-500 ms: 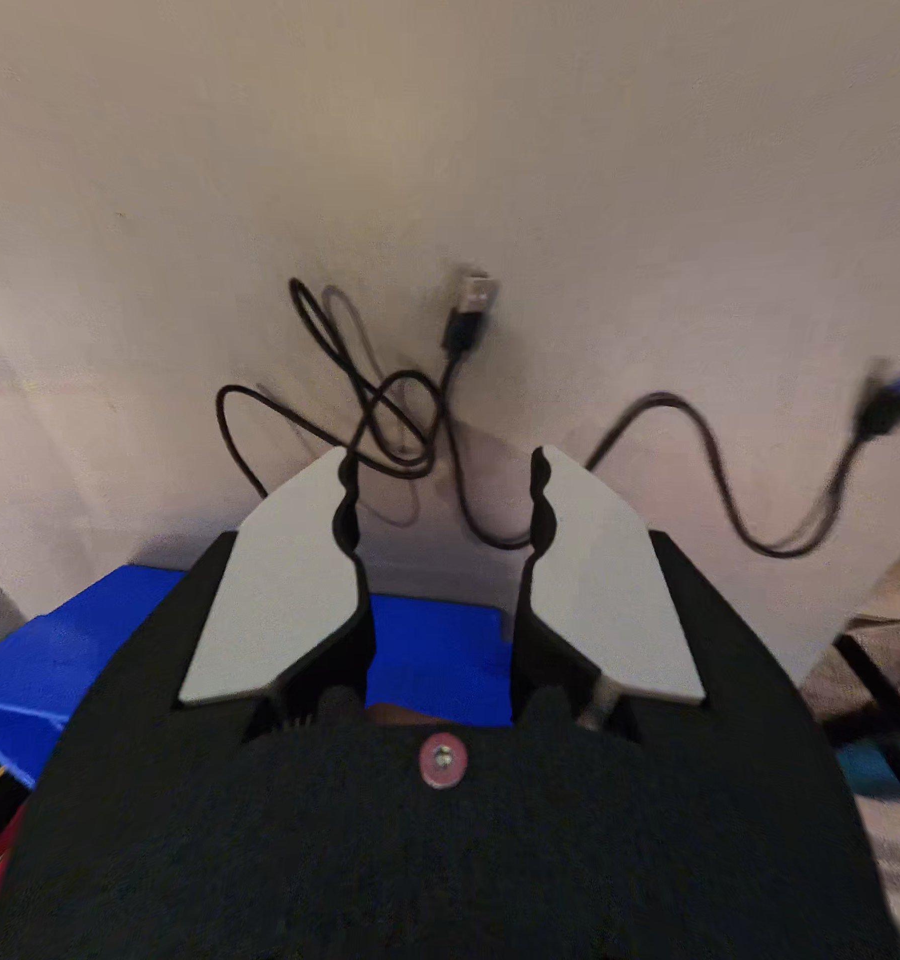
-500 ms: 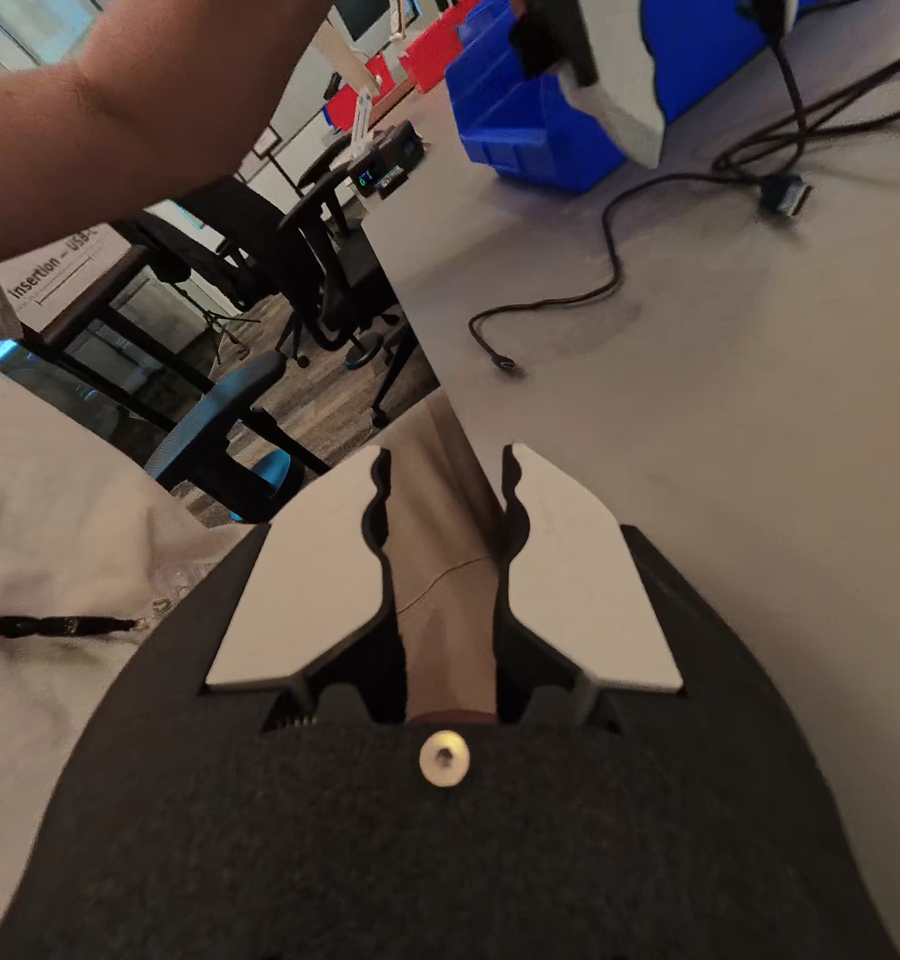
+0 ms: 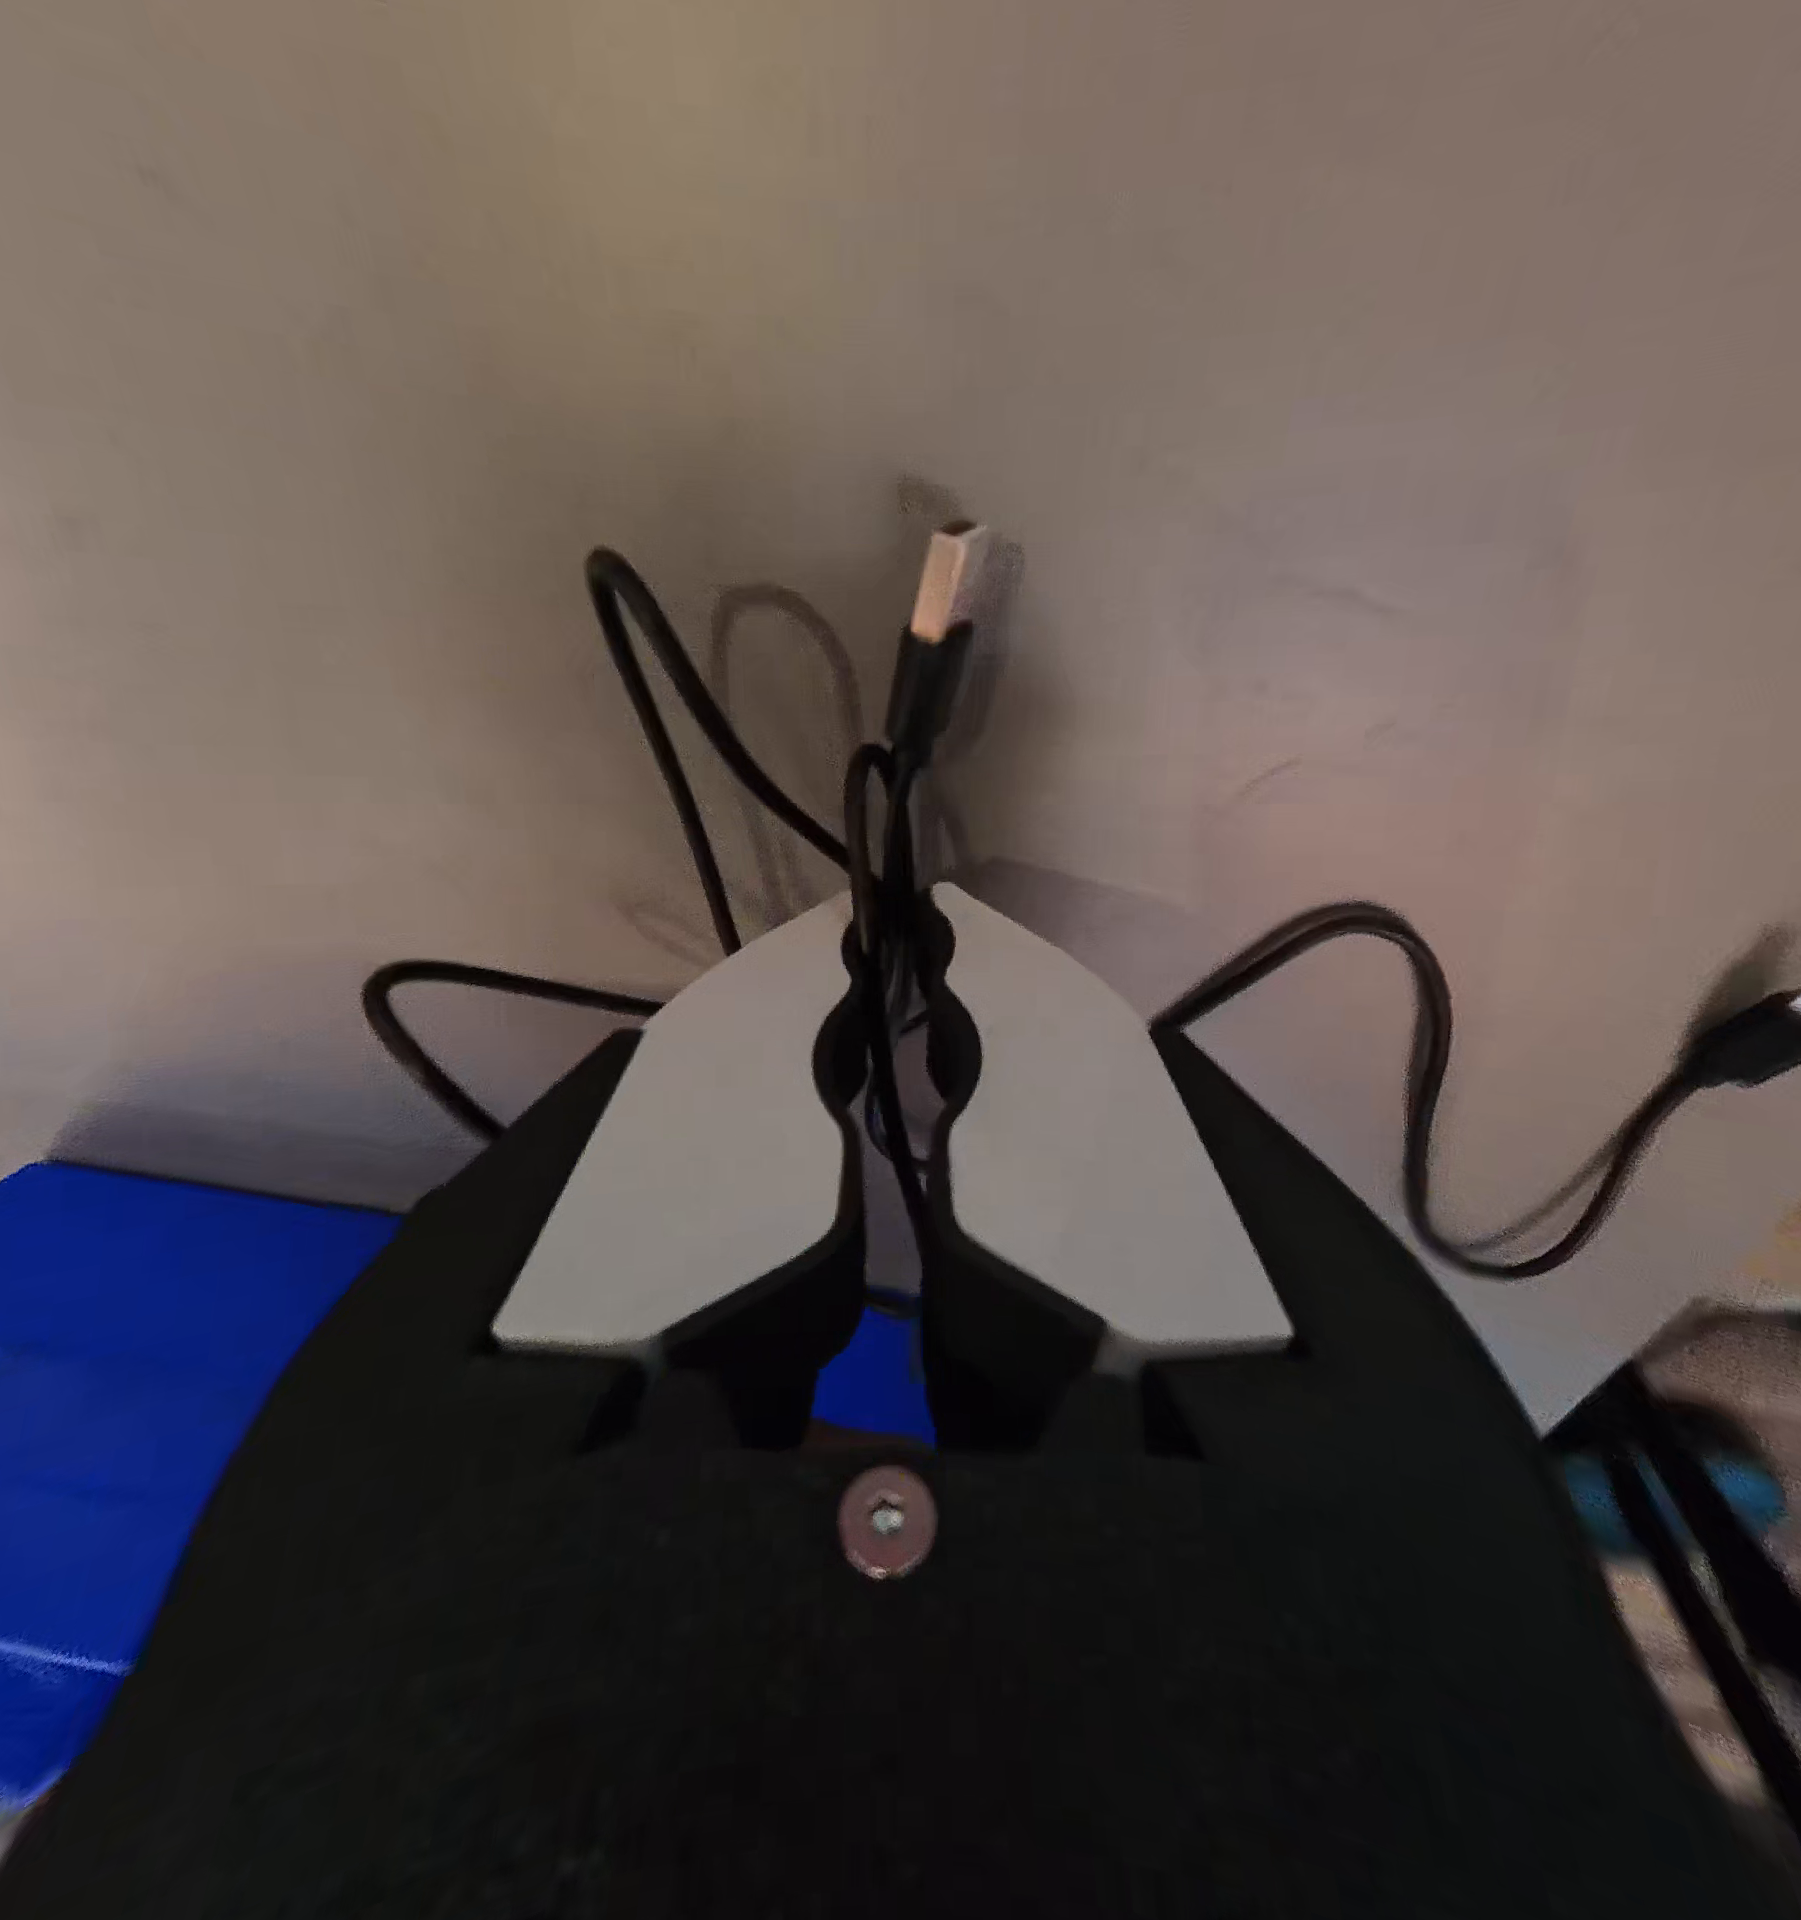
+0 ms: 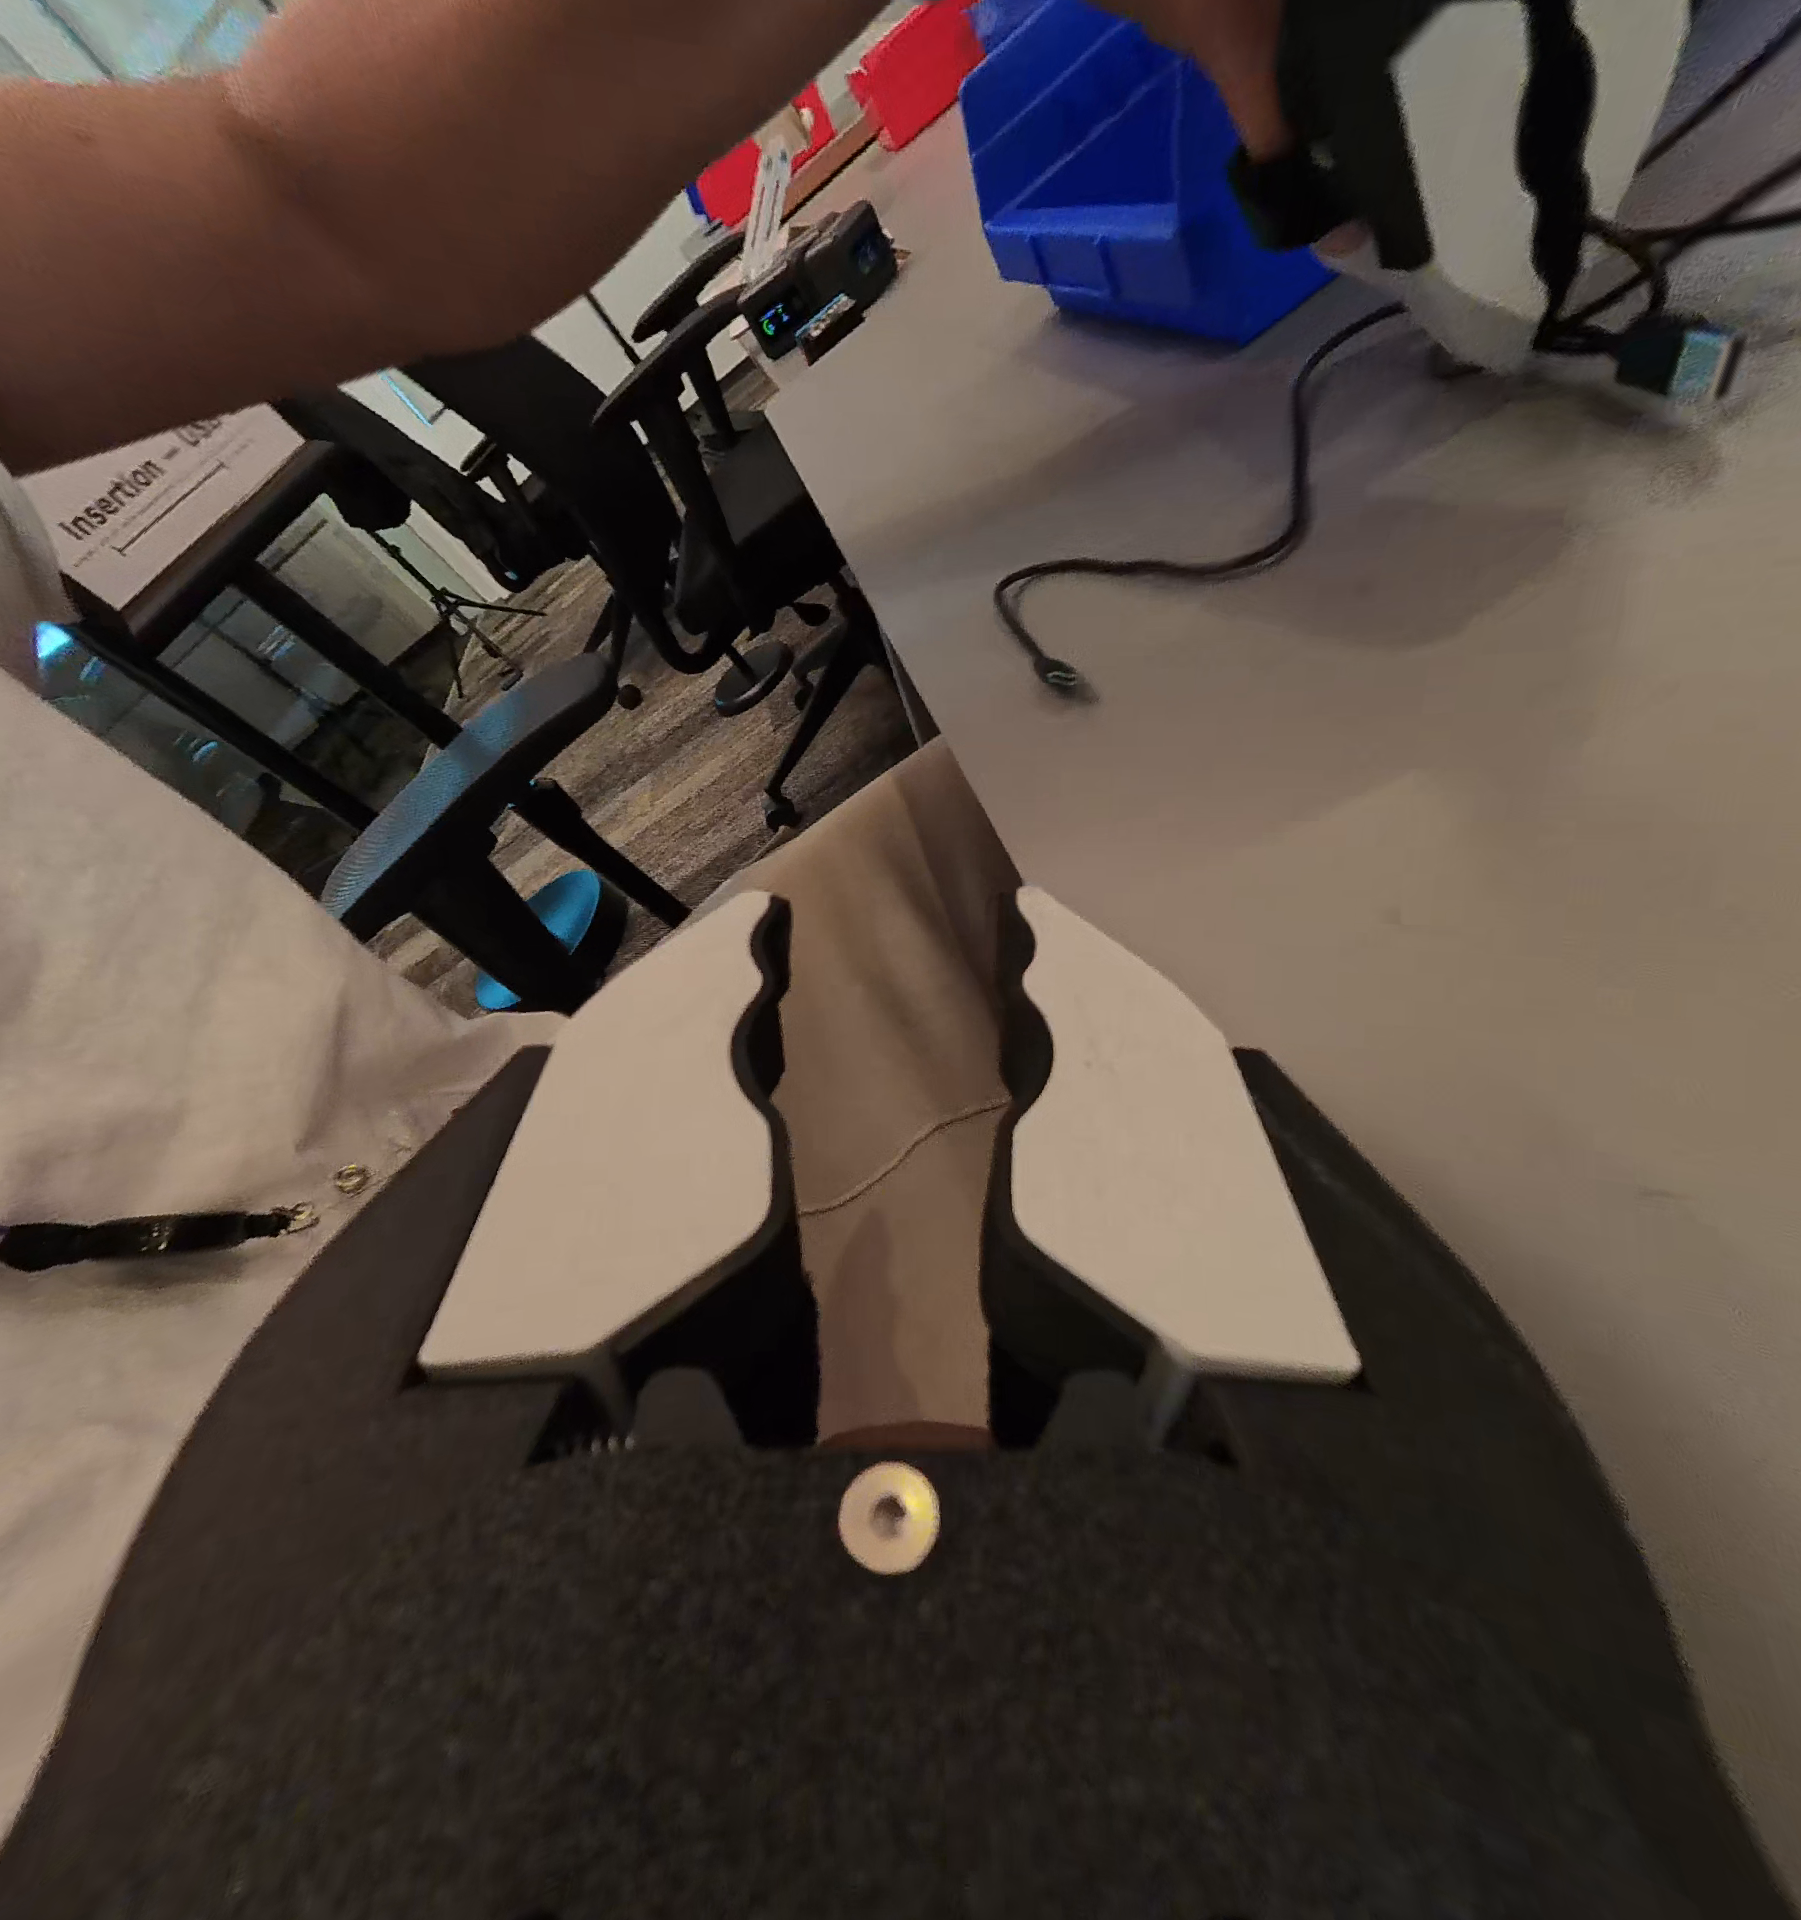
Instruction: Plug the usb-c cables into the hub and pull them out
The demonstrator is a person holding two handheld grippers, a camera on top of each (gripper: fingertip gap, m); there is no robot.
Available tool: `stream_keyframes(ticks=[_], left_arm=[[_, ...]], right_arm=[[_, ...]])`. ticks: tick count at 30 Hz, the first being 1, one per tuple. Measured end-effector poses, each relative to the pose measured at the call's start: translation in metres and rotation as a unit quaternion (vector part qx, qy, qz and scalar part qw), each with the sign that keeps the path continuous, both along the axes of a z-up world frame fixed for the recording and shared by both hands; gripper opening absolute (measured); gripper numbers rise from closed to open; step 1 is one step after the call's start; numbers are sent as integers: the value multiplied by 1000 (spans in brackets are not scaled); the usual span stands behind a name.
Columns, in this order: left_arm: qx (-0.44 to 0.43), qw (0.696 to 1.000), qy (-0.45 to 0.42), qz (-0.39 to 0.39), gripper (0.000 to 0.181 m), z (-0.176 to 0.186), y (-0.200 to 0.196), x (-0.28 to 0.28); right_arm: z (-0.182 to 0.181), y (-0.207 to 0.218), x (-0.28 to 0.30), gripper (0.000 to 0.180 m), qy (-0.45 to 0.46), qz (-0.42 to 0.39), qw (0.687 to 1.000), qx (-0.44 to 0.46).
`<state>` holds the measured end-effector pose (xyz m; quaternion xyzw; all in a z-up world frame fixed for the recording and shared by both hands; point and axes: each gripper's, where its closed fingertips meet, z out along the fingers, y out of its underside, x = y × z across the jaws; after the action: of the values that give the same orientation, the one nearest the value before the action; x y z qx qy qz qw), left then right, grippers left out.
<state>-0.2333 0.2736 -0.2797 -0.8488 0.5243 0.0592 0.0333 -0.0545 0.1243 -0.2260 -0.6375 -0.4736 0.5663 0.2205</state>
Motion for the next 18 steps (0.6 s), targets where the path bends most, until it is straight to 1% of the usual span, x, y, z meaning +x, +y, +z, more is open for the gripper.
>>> stream_keyframes(ticks=[2, 4, 6, 8, 9, 11, 12, 14, 16, 18], left_arm=[[28, 996, -82, 27, 5, 23, 1, 20], [69, 979, -184, 55, 4, 64, 6, 42], [118, 951, -275, 82, 4, 113, 12, 56], [156, 913, -366, 88, 4, 166, 12, 68], [165, 897, -399, 96, 4, 189, 10, 71], [183, 872, -447, 86, 4, 226, 3, 78], [196, 866, -452, 82, 4, 237, 0, 80], [217, 864, -448, 75, 5, 246, -3, 83], [210, 864, -451, 77, 4, 237, -8, 91], [187, 865, -457, 86, 4, 215, -13, 102]], right_arm=[[-2, 10, -1, 38, -5, -27, 1000, 14], [-4, 25, -2, 43, -13, -67, 997, 44], [-2, 36, -4, 52, -10, -108, 991, 79], [5, 46, -7, 57, -1, -147, 984, 105], [9, 51, -8, 60, 6, -166, 979, 116], [16, 58, -12, 62, 16, -191, 972, 137], [18, 61, -15, 62, 16, -197, 970, 143], [17, 63, -21, 56, 12, -198, 970, 137], [17, 64, -30, 56, 17, -199, 974, 107], [17, 68, -41, 57, 29, -202, 977, 65]])
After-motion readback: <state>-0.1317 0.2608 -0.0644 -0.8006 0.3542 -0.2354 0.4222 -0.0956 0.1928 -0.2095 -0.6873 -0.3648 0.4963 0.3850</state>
